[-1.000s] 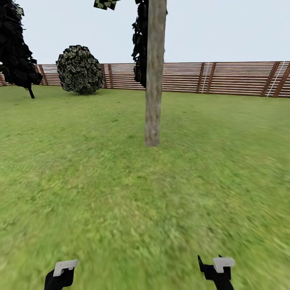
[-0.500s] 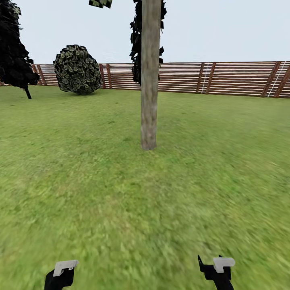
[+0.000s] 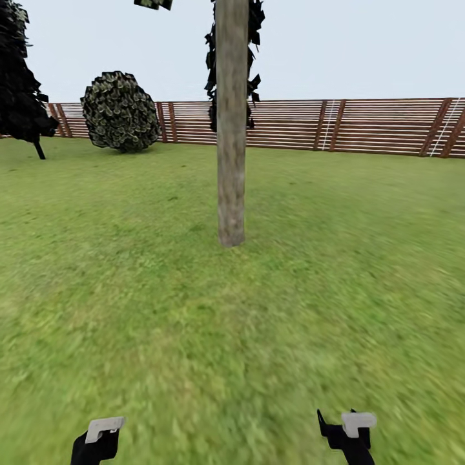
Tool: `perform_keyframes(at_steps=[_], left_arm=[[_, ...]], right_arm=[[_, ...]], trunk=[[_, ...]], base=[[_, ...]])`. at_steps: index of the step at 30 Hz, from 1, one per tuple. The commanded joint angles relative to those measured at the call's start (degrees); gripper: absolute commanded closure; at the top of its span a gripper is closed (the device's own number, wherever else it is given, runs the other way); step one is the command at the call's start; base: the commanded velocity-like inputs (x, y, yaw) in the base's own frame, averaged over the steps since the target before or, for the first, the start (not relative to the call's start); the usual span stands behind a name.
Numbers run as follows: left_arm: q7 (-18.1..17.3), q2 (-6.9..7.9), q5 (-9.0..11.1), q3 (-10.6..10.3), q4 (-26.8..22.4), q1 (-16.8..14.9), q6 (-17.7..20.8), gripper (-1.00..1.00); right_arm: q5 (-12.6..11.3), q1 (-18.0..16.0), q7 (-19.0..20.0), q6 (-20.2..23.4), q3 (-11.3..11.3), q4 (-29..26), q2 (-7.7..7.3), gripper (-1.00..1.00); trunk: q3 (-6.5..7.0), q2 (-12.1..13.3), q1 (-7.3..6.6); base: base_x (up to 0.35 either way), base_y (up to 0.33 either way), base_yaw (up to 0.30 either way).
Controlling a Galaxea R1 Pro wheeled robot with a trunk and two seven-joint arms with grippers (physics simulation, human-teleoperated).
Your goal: In the garden, pick up the pesticide atomizer on the floor and spray pesticide onto both trees until each tree trunk is fully covered.
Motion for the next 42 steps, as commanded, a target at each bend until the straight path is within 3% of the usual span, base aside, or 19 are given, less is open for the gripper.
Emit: perform_keyframes(at_steps=[1,27,42], left_arm=[[-0.39,-0.03,-0.02,0.39,0.03,-0.04,-0.15,1.0],[-0.42,-0.03,0.01,0.39,0.03,-0.04,-0.15,1.0],[-0.44,-0.03,0.07,0.39,0.03,-0.04,-0.15,1.0]], right_arm=[[0.01,-0.03,-0.02,-0.13,0.02,0.04,0.0,-1.0],[0.01,-0.03,-0.02,-0.19,0.02,0.01,0.01,-1.0],[0.01,-0.03,-0.02,-0.2,0.02,0.02,0.09,-1.0]], trunk=[[-0.05,-0.02,0.02],[-0.05,-0.02,0.02],[-0.05,-0.02,0.02]], base=[[0.299,-0.197,0.0],[0.326,-0.12,0.045],[0.339,-0.013,0.0]])
